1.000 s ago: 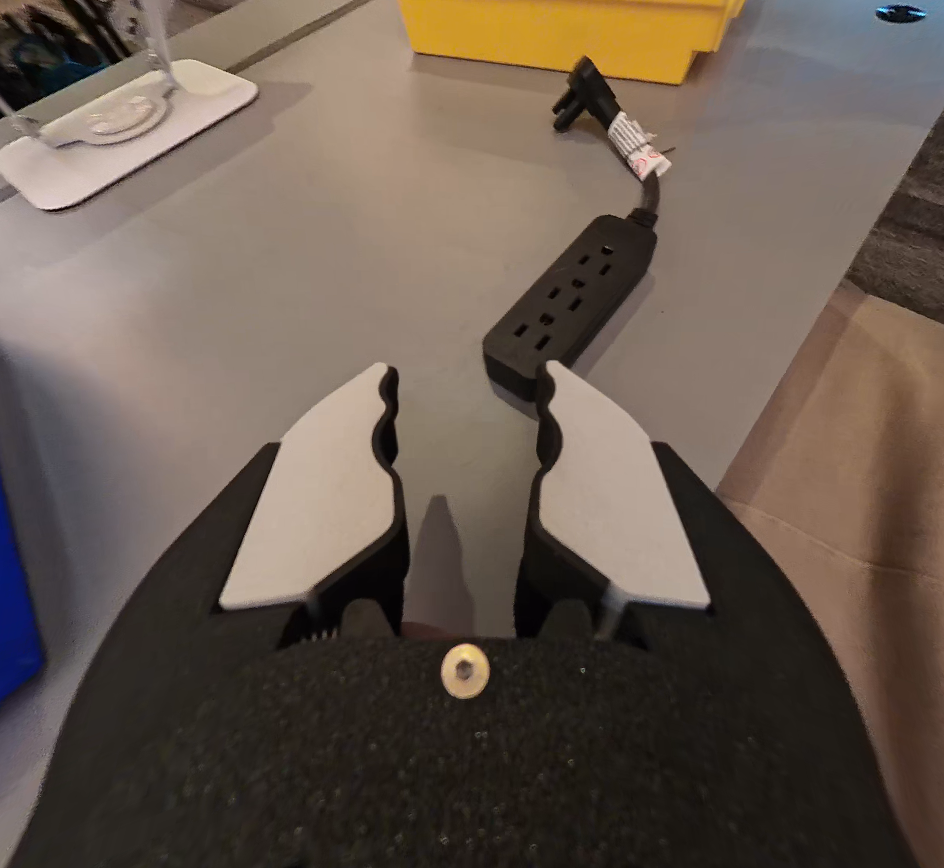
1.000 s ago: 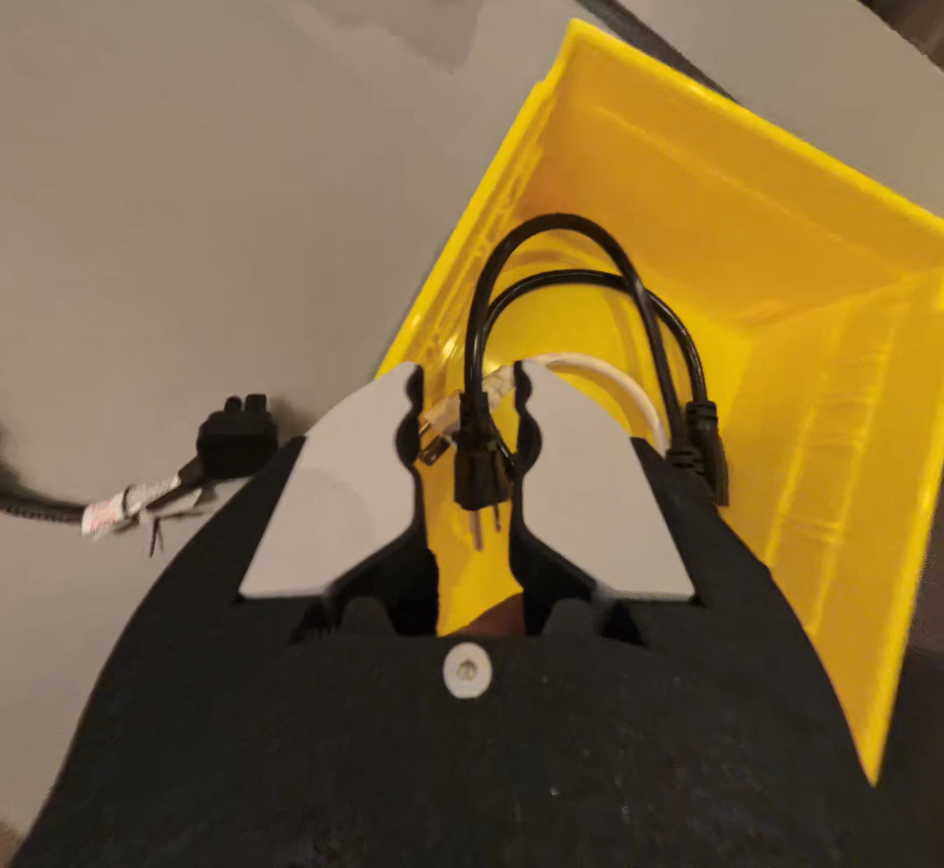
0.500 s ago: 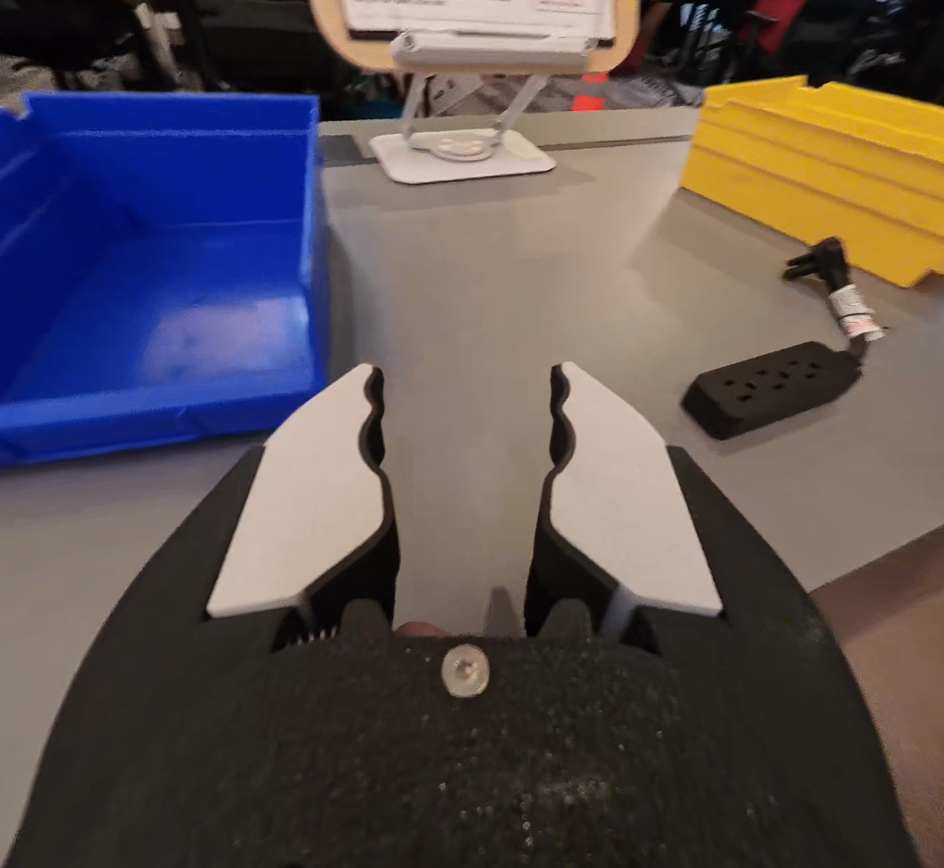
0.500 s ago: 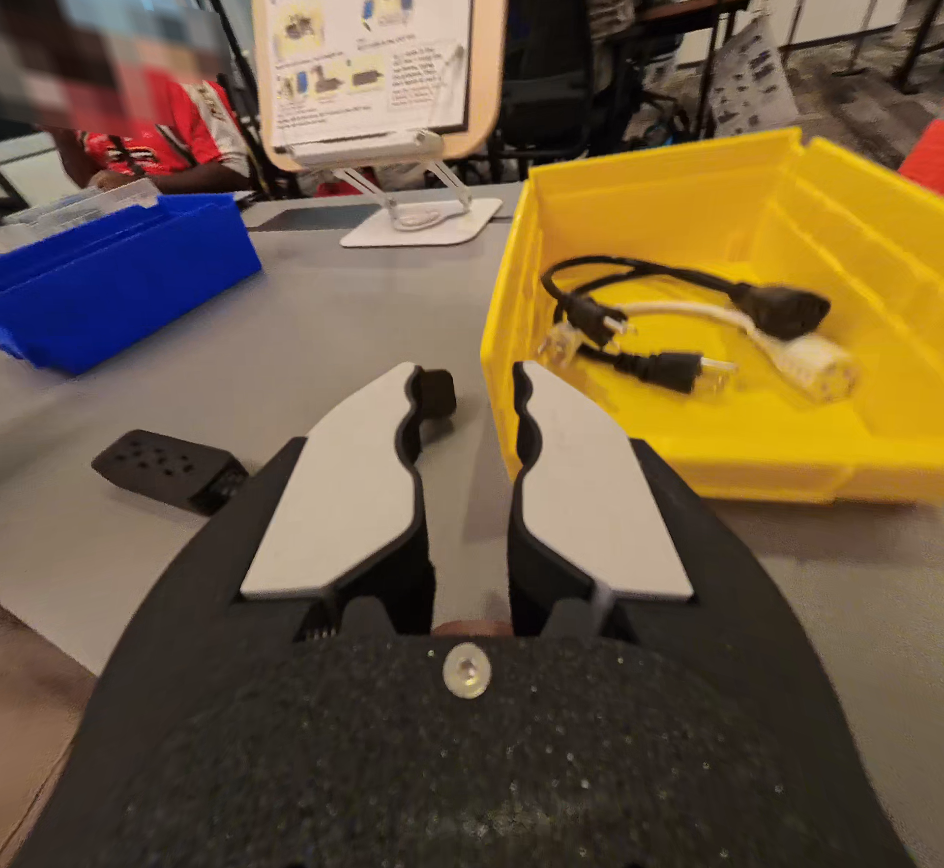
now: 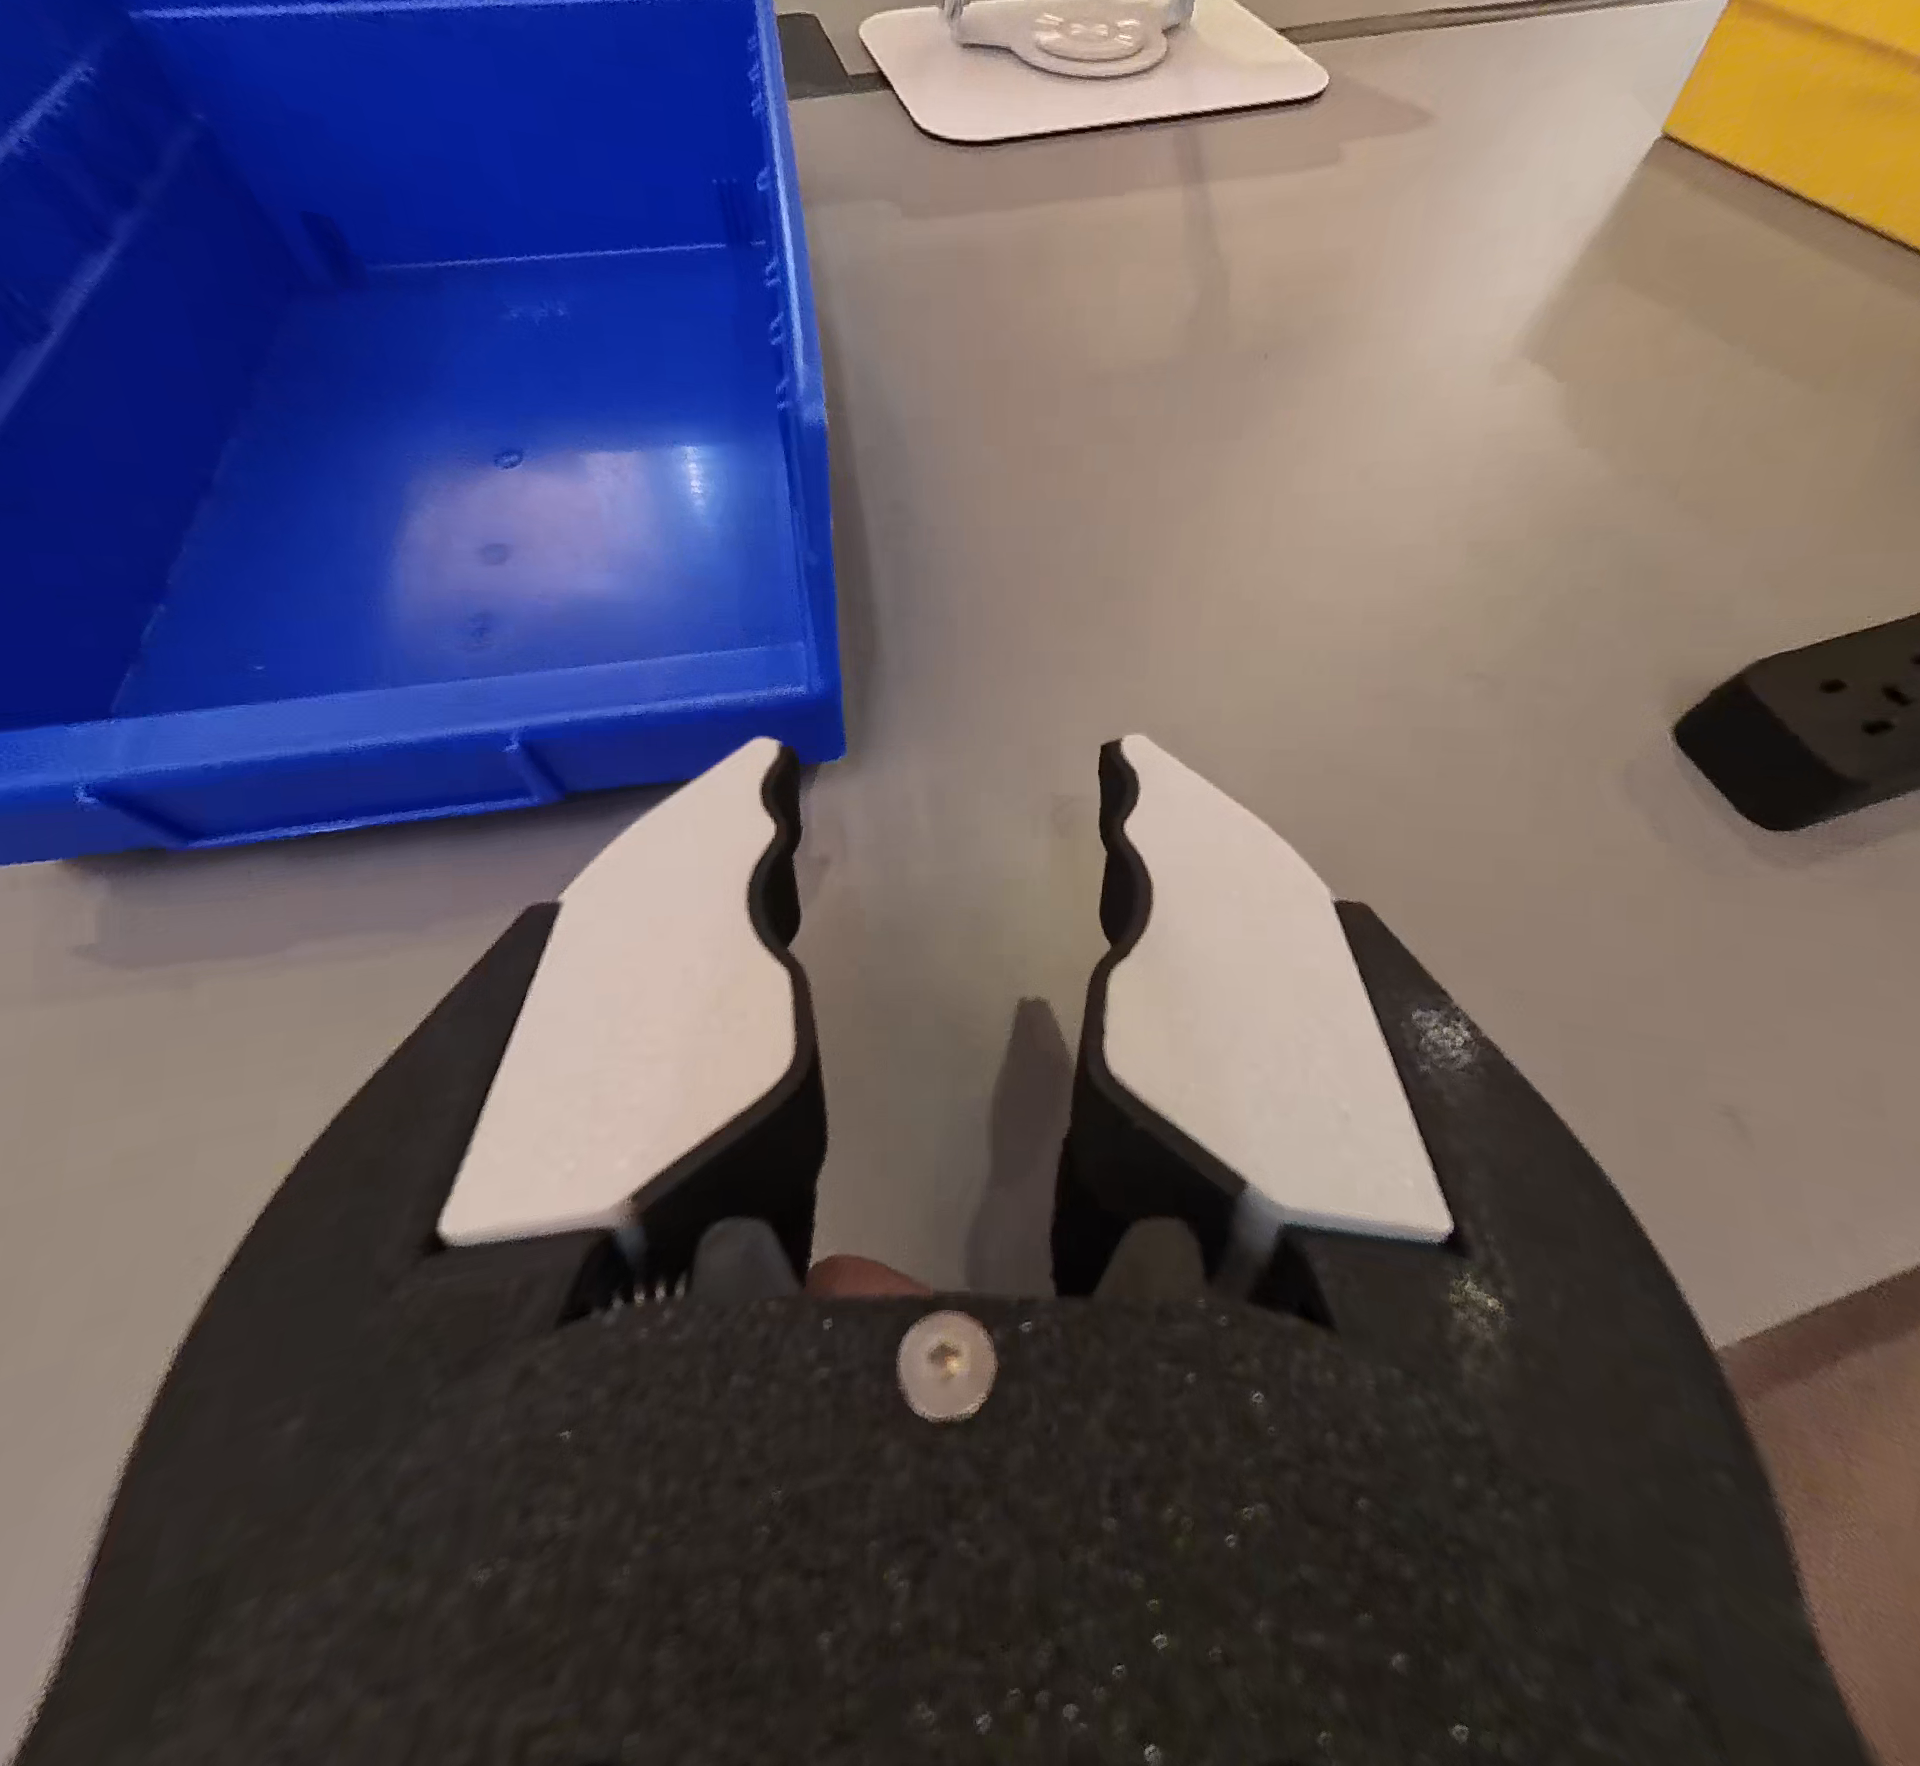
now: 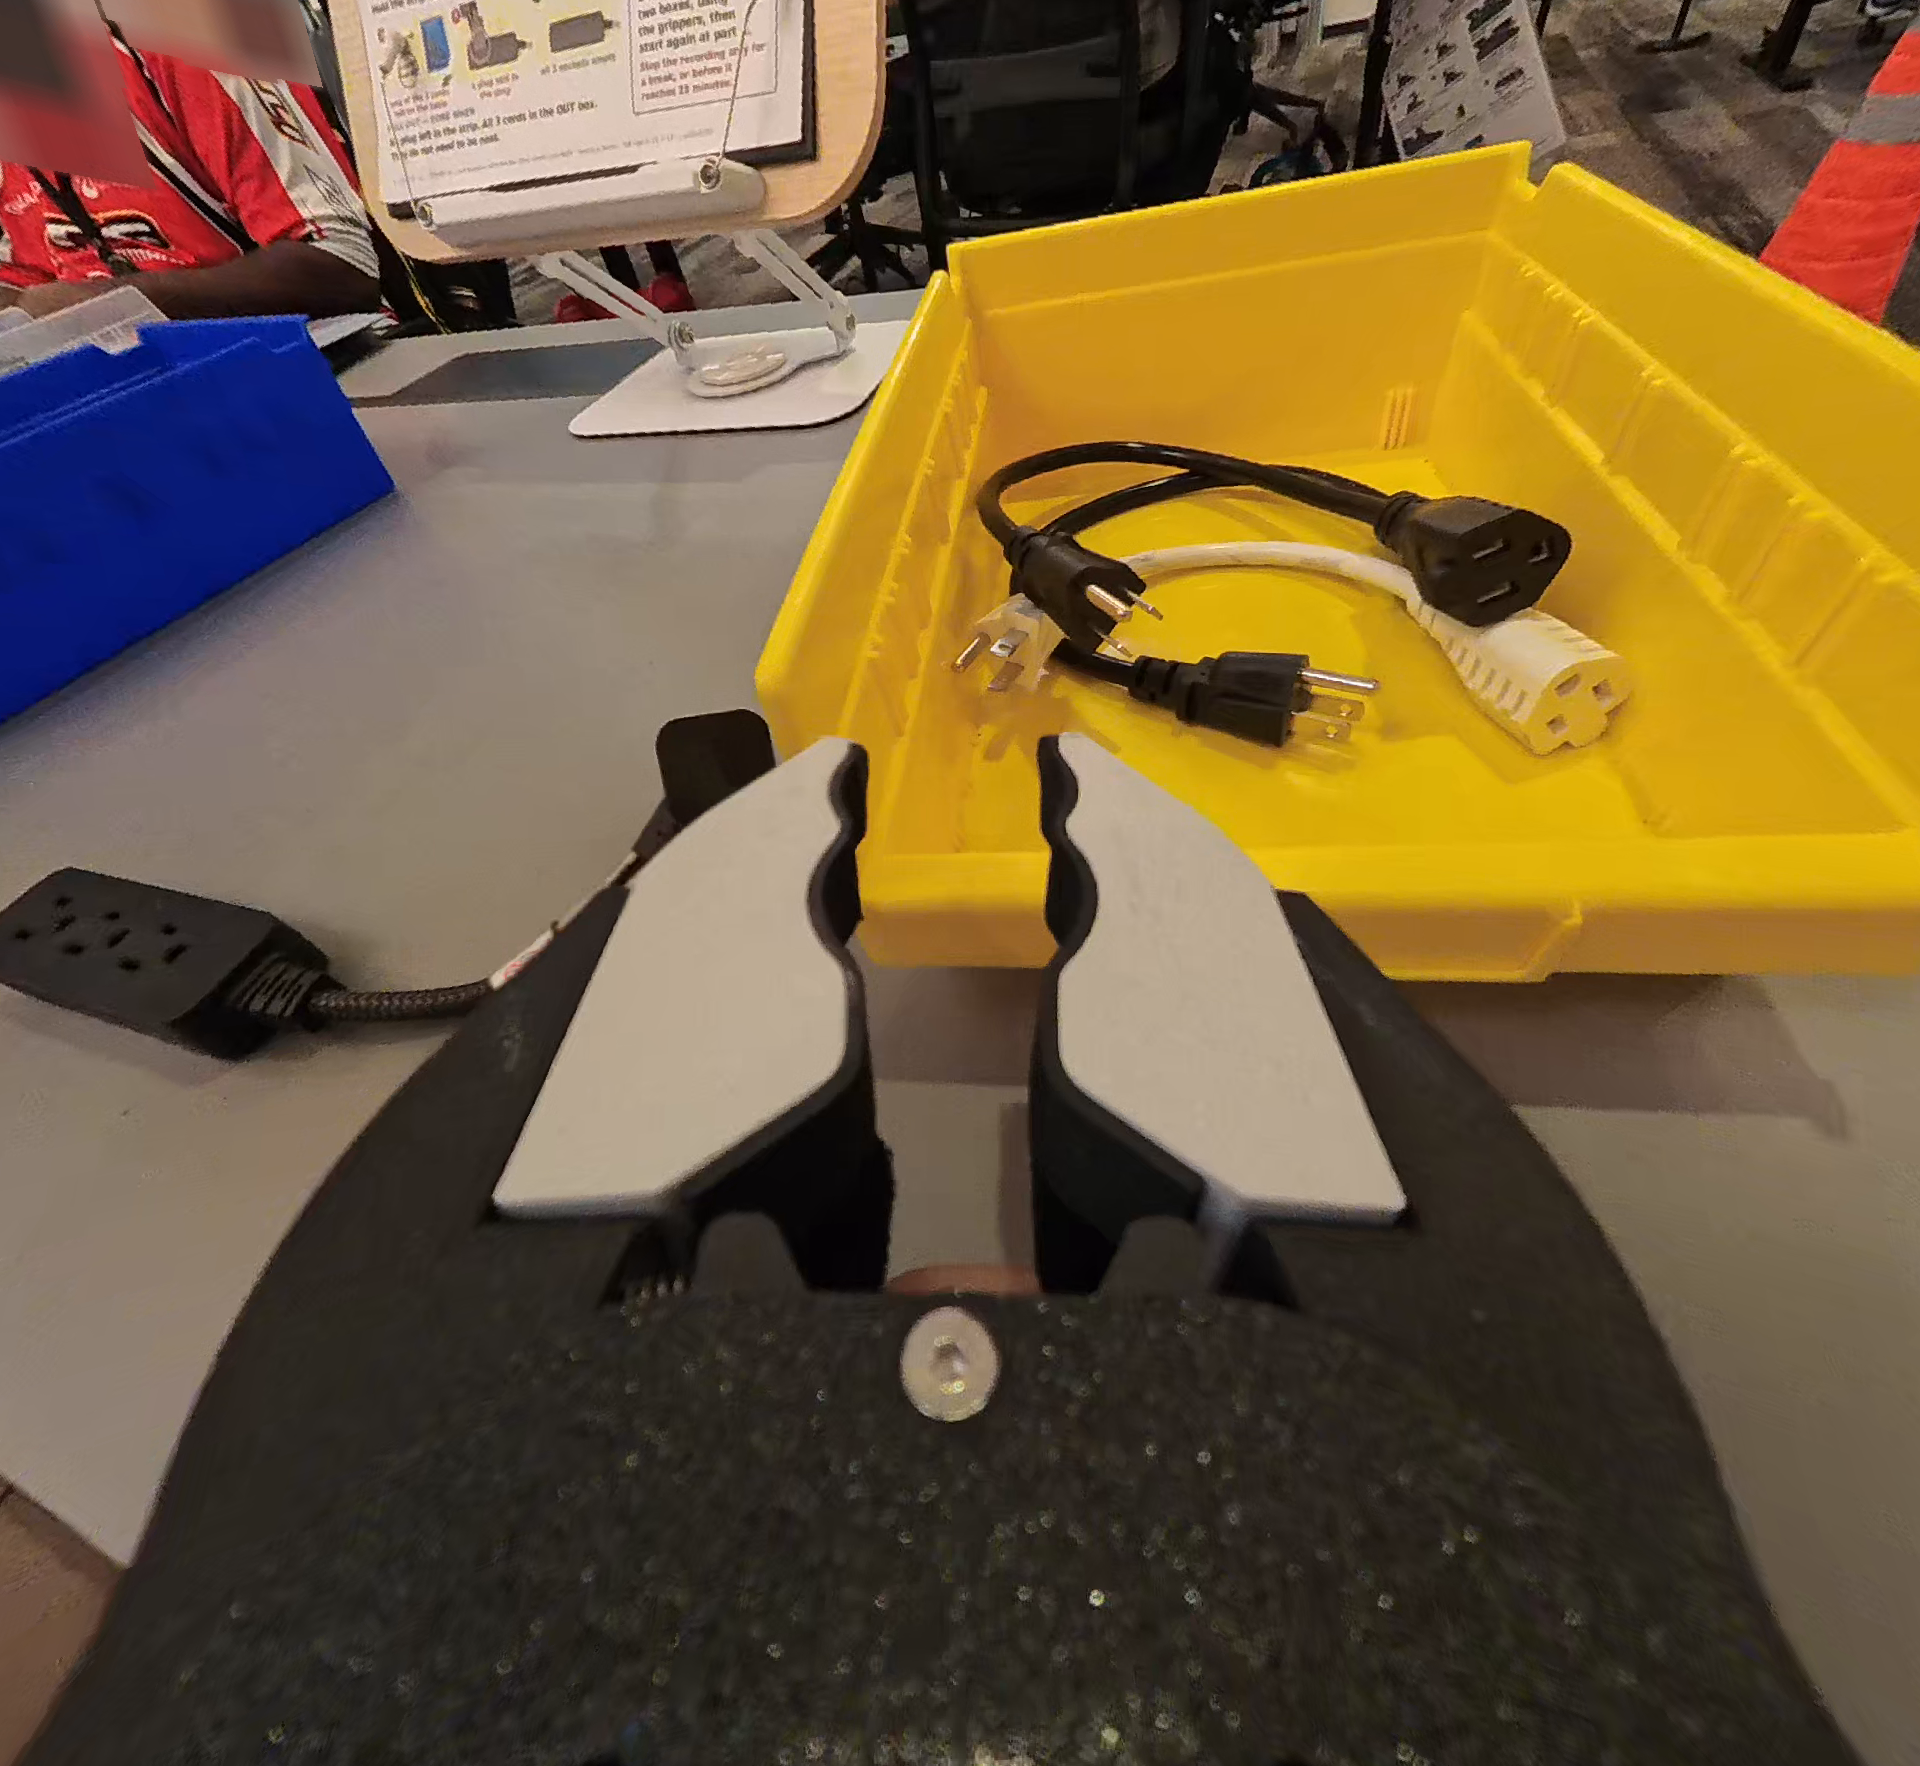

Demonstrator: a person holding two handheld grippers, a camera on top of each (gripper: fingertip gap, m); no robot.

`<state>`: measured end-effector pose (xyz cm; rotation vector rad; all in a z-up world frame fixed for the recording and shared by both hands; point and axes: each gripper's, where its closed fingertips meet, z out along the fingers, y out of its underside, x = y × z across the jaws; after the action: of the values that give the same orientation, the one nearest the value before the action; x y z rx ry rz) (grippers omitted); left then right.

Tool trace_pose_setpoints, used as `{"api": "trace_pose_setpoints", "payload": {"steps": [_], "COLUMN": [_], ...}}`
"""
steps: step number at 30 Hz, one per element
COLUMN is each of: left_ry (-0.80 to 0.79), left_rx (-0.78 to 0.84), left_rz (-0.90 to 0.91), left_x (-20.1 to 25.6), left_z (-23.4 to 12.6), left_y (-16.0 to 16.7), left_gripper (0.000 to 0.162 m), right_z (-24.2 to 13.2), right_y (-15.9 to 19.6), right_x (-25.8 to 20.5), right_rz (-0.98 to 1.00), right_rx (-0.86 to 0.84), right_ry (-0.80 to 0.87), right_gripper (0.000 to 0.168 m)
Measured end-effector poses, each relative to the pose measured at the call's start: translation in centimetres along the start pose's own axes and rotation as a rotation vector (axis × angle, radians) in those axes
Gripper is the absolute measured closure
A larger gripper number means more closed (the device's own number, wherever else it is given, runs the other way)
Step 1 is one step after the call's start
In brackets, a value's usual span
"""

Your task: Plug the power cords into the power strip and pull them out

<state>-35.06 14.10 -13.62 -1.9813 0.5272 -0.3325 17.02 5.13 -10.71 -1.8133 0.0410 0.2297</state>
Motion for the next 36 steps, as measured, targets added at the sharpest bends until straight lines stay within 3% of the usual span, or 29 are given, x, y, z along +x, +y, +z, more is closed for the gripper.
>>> {"api": "trace_pose_setpoints", "payload": {"steps": [21, 25, 28, 32, 36], "left_ry": [0.159, 0.409, 0.675, 0.754, 0.85], "left_rx": [-0.023, -0.013, -0.059, -0.153, -0.243], "left_rz": [0.023, 0.042, 0.187, 0.594, 0.81], "left_x": [2.8, 8.1, 14.9, 20.0, 22.8], "left_z": [1.6, 0.9, 0.8, 3.8, 5.9], "left_y": [0.3, -0.1, 0.0, 1.2, 3.1], "left_gripper": [0.107, 0.109, 0.107, 0.107, 0.117], "right_z": [1.3, 0.9, 0.8, 0.9, 0.6], "right_y": [1.0, 0.6, 0.3, 0.1, 0.5], "right_x": [-0.4, -1.2, -1.9, -2.9, -3.3], "right_rz": [0.041, 0.009, -0.057, -0.068, -0.09], "right_rx": [-0.042, -0.024, -0.013, -0.009, -0.021], "right_ry": [-0.041, -0.052, -0.056, -0.086, -0.089], "right_gripper": [0.138, 0.142, 0.139, 0.138, 0.138]}}
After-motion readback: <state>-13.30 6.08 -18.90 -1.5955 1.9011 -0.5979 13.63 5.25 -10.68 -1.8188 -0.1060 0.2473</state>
